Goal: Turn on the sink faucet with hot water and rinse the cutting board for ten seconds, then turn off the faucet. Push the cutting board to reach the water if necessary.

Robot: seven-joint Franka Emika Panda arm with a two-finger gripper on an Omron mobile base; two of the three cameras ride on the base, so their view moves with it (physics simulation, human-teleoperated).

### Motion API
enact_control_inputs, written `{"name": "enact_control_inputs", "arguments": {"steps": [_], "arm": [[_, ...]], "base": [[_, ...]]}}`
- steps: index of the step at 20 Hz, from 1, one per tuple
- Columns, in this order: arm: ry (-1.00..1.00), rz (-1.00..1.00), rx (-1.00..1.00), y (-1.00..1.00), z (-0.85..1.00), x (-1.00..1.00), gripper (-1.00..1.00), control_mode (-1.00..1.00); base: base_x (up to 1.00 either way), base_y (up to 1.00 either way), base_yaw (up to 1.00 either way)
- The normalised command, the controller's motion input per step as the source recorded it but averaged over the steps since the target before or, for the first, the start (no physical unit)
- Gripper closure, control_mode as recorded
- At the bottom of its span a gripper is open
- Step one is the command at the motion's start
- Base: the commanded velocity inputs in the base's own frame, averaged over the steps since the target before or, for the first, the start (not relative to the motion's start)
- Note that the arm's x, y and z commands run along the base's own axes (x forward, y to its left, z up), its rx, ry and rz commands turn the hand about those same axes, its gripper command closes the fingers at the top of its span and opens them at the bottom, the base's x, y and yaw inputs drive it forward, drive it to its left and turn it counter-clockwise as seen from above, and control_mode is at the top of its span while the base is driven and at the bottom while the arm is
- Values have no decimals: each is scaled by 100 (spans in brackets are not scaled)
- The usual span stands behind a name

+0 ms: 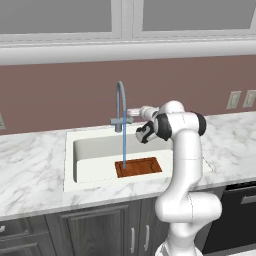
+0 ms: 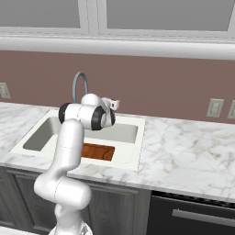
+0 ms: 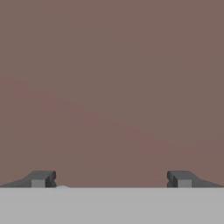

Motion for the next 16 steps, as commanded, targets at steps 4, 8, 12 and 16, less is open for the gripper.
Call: {"name": "enact_control_inputs", "arguments": {"steps": [4, 8, 12, 16], "arm": [[3, 0, 0, -46, -1, -27, -100, -100], [6, 0, 0, -49, -3, -37, -100, -100], [7, 1, 0, -57, -9, -45, -100, -100], [7, 1, 0, -59, -12, -49, -100, -100]], "base": [[0, 0, 0], [0, 0, 0], [0, 0, 0], [0, 0, 0]]}}
